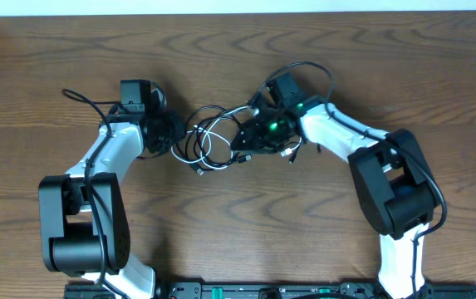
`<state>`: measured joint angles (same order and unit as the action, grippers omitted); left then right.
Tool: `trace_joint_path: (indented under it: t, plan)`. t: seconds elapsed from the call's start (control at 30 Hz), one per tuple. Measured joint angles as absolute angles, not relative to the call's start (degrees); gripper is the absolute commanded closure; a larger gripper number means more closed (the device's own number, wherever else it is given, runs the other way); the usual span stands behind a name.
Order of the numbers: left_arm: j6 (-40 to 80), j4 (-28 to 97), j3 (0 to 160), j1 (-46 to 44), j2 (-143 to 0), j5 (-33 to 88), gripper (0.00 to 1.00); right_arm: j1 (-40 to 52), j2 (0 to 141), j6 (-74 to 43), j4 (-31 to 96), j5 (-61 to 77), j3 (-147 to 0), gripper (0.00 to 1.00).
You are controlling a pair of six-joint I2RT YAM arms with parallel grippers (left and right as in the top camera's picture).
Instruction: Untangle cables
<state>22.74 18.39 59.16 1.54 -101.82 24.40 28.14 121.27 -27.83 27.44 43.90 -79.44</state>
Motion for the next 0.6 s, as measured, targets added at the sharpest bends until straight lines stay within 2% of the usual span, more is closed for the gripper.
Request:
trace_joint_path:
  t: [0.17,0.4,0.6]
  plan:
    - [22.70,17.76,59.16,1.43,-101.82,24.97,0.84,28.05,121.27,-27.18,30.09,37.19,-79.44,0.42]
    - [22.76,17.76,59.16,1.41,-101.82,23.55,0.68,31.20,121.12,-26.94,29.76,32.01,-79.79,0.45]
    - [22.68,17.76,59.16,1.41,-101.82,22.96,0.67,35.88,121.10,-27.83,29.58,30.79,-79.88,0.46]
